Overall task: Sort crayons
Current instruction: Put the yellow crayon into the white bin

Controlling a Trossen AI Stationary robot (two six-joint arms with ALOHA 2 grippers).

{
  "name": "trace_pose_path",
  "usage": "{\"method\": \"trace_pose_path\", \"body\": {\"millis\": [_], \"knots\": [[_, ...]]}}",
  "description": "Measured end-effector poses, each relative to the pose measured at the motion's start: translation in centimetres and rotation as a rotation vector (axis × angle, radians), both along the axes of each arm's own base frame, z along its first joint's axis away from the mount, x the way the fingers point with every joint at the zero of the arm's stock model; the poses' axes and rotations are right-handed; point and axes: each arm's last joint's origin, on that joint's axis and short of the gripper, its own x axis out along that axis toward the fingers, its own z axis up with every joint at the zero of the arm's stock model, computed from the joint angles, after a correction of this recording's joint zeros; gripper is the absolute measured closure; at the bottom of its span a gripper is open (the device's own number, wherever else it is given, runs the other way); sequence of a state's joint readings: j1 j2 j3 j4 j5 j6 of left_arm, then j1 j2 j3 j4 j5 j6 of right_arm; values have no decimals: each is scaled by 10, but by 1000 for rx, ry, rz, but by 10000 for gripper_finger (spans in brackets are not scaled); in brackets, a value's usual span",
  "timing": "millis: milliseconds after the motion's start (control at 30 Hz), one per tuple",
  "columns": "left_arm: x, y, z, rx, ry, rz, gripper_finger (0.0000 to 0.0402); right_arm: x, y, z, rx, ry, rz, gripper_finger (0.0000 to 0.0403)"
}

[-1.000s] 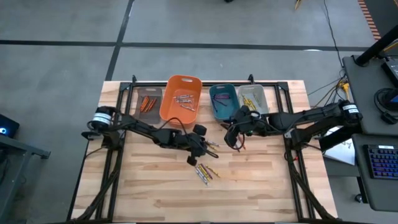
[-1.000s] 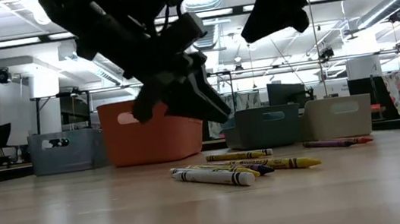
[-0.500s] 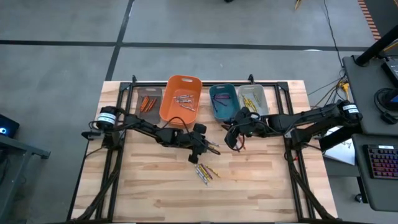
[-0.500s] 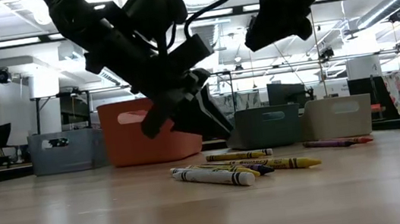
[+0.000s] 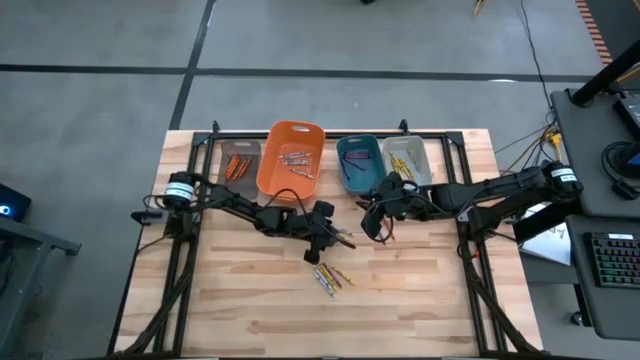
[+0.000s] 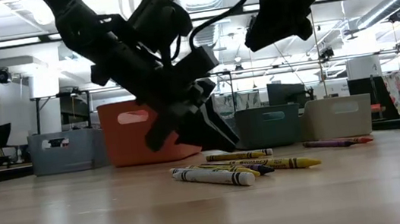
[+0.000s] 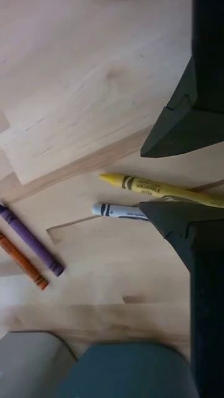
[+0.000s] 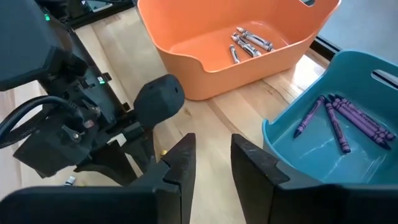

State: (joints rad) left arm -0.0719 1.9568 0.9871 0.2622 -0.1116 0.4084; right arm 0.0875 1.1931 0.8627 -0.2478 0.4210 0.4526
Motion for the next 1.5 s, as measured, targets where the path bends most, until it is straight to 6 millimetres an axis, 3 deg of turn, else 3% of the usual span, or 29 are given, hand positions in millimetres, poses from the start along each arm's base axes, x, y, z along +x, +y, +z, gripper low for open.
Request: {"method": "trace_pose_path", "body": {"millis": [467, 1500], "knots": [[1, 10, -6, -41, 18, 18, 294, 0, 0, 0, 0, 0, 0, 306], [0, 10, -13, -121, 55, 17, 294, 0, 0, 0, 0, 0, 0, 305]]}}
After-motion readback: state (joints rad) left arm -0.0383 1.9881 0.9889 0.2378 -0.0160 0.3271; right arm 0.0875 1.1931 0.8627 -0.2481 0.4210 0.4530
